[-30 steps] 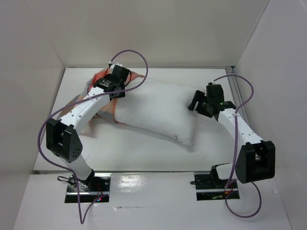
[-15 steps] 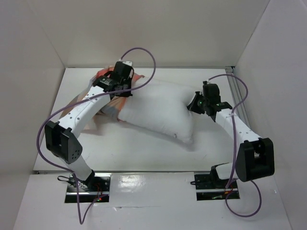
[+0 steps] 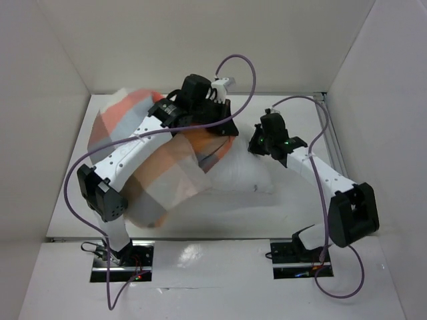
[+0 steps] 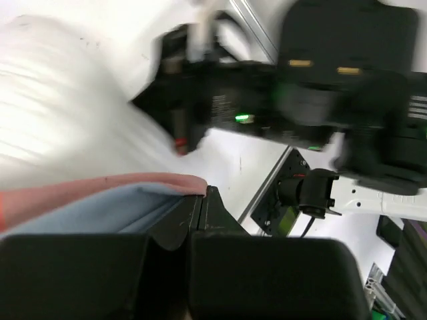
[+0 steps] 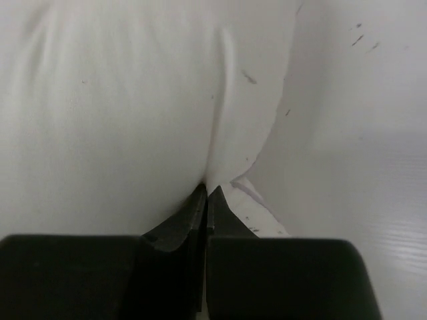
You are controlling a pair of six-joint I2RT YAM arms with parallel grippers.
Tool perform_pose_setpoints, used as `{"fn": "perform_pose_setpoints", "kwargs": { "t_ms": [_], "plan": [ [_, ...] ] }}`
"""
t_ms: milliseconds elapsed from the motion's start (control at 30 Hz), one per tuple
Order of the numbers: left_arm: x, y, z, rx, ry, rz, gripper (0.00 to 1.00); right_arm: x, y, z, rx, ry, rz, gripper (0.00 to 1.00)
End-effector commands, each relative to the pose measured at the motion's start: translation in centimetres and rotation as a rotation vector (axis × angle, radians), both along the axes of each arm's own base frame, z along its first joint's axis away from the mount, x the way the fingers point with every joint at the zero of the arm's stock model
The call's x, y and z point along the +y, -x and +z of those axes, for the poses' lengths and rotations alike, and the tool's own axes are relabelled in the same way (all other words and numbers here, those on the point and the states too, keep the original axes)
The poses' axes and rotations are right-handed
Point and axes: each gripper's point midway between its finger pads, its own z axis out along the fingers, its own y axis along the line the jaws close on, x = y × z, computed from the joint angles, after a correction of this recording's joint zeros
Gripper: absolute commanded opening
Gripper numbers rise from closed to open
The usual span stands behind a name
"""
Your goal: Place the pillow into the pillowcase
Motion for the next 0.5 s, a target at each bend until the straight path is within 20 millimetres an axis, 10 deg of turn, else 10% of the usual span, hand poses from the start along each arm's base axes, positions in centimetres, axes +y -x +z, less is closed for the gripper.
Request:
{"fn": "perform_pose_setpoints", "kwargs": {
  "t_ms": [0, 200, 367, 467],
  "plan": [
    [1.6, 0.3, 4.6, -0.066, 0.101, -0.026, 0.00, 1.7, -0.1, 11.5, -0.313, -0.141, 0.020, 0.00],
    [7.8, -1.8, 4.4, -0.112, 0.031, 0.142, 0.00, -1.9, 3.8, 12.2, -0.320, -0.055, -0.032, 0.00],
    [5.6, -4.2, 3.8, -0.063, 0.077, 0.067, 0.00, -2.1, 5.0, 12.3, -0.313, -0.099, -0.045, 0.00],
    [3.8, -4.1, 8.1, -0.134, 0.154, 0.025, 0.00, -1.6, 4.6, 12.9, -0.347, -0.144, -0.050, 0.00]
  ]
}}
